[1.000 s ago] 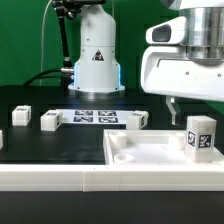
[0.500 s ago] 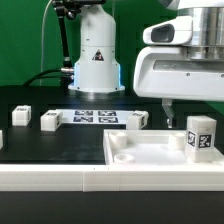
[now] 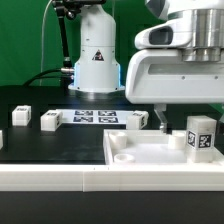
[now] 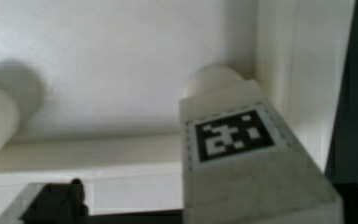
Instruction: Assemble one leg
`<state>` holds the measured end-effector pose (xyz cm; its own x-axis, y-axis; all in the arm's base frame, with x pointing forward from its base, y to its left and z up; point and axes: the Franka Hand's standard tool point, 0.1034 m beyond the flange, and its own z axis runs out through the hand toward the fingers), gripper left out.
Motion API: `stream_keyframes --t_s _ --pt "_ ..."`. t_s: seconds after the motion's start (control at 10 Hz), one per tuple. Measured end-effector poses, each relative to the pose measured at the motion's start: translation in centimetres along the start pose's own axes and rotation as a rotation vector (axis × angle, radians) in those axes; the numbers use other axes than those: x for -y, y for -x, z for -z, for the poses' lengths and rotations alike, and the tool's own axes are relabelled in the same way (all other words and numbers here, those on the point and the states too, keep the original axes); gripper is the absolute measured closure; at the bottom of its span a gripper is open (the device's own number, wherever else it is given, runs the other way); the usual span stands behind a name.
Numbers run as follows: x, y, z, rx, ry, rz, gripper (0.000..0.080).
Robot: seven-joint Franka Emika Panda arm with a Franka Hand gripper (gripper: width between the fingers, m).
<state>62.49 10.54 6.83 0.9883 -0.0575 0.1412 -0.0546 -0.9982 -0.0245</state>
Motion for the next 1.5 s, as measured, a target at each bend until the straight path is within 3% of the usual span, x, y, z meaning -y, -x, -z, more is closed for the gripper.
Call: stream_keyframes --t_s 0.1,0.2,0.3,0.5,0.9,1.5 --pt "0.1 -0.12 0.09 -0.002 -0.001 0.001 0.0279" --pt "0.11 -0.14 0.08 -0.003 -0.001 0.001 0.0279" --pt "0.1 -0.13 0.08 -0.003 -0.001 0.001 0.0467" --pt "0.09 -0.11 0.04 -0.002 0.0 -0.024 0.0509" --pt "-0.1 -0.16 0.04 -0.002 -0.005 -0.225 0.0509" --pt "0.07 0.16 -0.01 -0.037 -0.051 -0.782 0.0509"
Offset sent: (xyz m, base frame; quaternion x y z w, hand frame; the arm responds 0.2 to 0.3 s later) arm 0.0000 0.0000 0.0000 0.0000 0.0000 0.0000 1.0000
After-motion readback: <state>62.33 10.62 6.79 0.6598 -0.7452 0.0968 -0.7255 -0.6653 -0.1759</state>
